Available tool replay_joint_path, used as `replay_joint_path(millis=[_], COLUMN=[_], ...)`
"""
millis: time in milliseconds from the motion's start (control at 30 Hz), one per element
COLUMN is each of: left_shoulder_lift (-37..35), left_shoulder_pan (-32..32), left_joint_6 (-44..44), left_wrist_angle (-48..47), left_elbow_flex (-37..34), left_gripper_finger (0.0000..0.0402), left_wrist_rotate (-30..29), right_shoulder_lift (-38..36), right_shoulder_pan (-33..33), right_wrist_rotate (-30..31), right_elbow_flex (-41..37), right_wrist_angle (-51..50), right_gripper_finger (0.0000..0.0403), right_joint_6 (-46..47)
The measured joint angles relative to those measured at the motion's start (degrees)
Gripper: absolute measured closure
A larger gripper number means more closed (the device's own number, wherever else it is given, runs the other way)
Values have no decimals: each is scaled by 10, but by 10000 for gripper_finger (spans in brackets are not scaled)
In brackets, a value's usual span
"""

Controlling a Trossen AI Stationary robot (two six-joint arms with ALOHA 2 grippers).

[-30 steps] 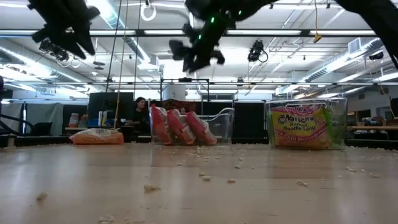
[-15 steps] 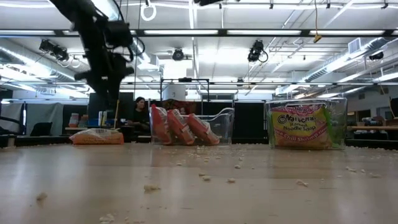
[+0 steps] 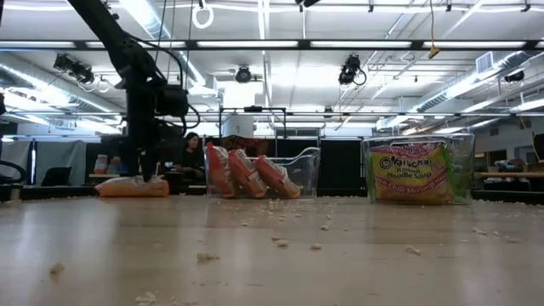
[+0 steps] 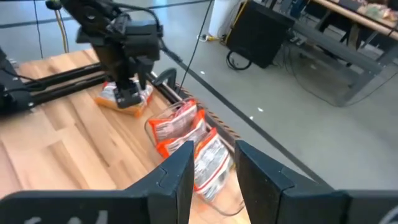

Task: Sort Maruchan noodles
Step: Put the orange noodle pack into the top left transparent bin

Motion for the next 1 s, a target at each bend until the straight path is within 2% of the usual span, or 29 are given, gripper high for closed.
replay_joint_path(millis=[167, 367, 533, 700, 833, 1000], left_shoulder_lift=[12, 2, -1, -1, -1, 1], left_shoulder_pan=[-8, -92, -219, -368, -485, -619], left_joint_6=[0, 6, 6, -83, -177, -255], left_wrist_angle=[-8, -78, -156, -151, -89, 53], left_elbow_flex=[3, 2, 1, 1, 0, -1], left_gripper_finger=[230, 230, 230, 230, 230, 230], left_wrist_rotate=[52, 124, 139, 136, 134, 132], right_shoulder_lift=[0, 0, 0, 0, 1, 14], right_shoulder_pan=[18, 19, 41, 87, 132, 190], right_wrist_rotate=[3, -7, -44, -48, -50, -58], right_elbow_flex=[-11, -15, -15, -15, -15, -15], right_wrist_angle=[-1, -1, -8, -45, -61, -64], right_gripper_finger=[281, 281, 281, 281, 281, 281], right_joint_6=[20, 35, 39, 106, 159, 212])
